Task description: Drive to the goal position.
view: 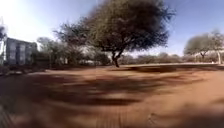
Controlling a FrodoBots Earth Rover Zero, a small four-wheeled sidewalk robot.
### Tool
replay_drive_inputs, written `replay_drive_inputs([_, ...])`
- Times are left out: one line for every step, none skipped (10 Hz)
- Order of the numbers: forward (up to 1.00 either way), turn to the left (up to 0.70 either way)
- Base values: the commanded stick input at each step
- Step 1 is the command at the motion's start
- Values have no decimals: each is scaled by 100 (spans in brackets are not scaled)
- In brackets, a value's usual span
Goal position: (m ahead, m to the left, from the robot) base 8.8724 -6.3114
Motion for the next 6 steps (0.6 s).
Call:
replay_drive_inputs([100,0])
replay_drive_inputs([100,0])
replay_drive_inputs([100,0])
replay_drive_inputs([100,3])
replay_drive_inputs([100,15])
replay_drive_inputs([100,0])
